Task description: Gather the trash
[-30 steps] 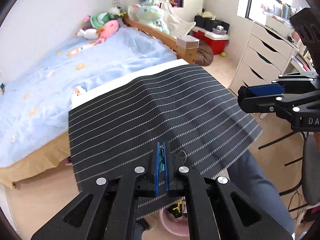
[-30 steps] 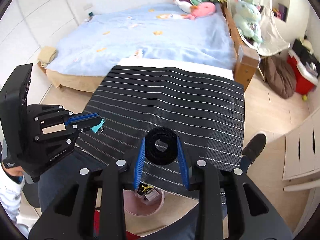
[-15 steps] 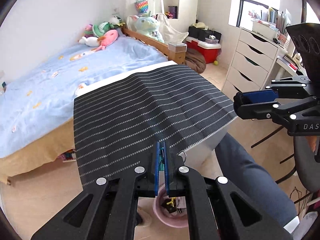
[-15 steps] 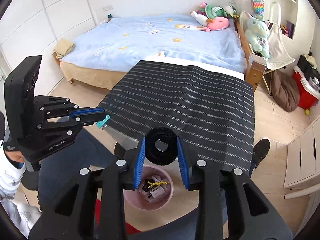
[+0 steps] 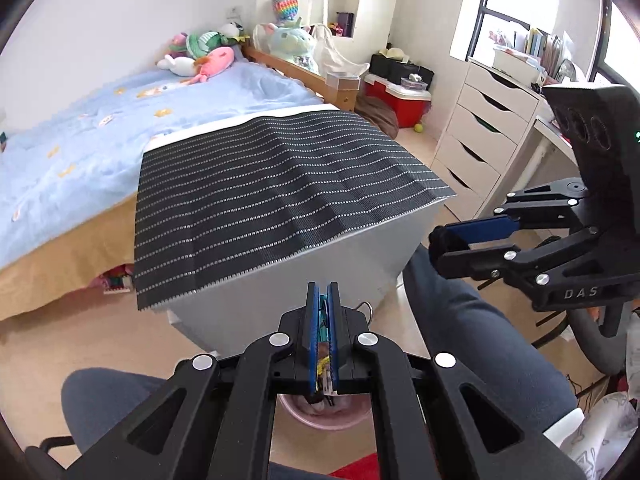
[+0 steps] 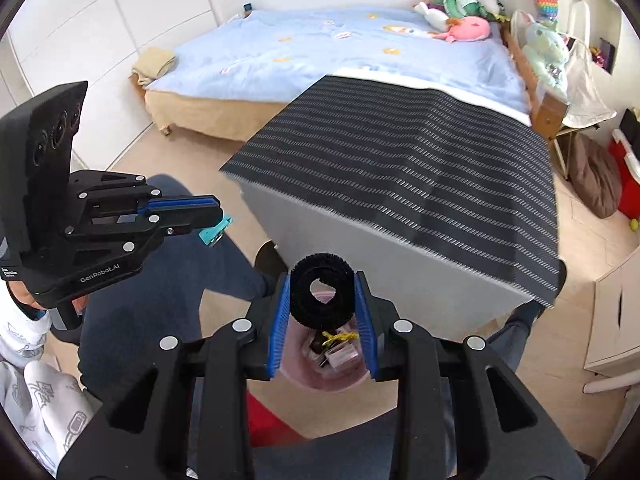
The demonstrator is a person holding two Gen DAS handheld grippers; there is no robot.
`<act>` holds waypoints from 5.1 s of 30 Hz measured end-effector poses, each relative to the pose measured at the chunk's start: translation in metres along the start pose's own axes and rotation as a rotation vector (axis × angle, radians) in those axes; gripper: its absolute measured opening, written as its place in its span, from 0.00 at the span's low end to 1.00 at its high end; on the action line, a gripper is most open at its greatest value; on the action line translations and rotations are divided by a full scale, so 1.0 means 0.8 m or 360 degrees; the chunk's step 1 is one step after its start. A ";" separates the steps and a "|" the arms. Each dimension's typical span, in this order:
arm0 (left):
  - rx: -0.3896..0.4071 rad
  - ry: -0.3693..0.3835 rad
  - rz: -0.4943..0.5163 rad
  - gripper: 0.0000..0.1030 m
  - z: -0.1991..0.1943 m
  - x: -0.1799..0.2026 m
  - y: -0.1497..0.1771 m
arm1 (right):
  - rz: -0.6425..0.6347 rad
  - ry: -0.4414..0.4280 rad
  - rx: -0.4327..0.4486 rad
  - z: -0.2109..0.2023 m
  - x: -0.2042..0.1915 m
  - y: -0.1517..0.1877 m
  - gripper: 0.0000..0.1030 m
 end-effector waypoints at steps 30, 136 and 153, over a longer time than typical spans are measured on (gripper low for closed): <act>0.0000 0.0089 0.0055 0.04 -0.004 0.021 -0.001 | 0.0122 0.0170 0.0109 -0.019 0.022 0.013 0.96; 0.0223 -0.0168 -0.0132 0.94 -0.015 -0.060 -0.102 | 0.0189 0.0225 0.0433 -0.063 0.059 -0.107 0.97; 0.0222 -0.0167 -0.0136 0.94 -0.016 -0.056 -0.103 | 0.0189 0.0227 0.0430 -0.063 0.059 -0.107 0.97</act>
Point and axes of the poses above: each gripper's, at about its wrist camera, not at the fingertips, and z roughly the way its jaws point, x to its right, y to its underside, the point moved 5 cm from there along z, roughly the way its jaws point, and after that the axes turned 10 degrees about z, right-handed, at the moved point
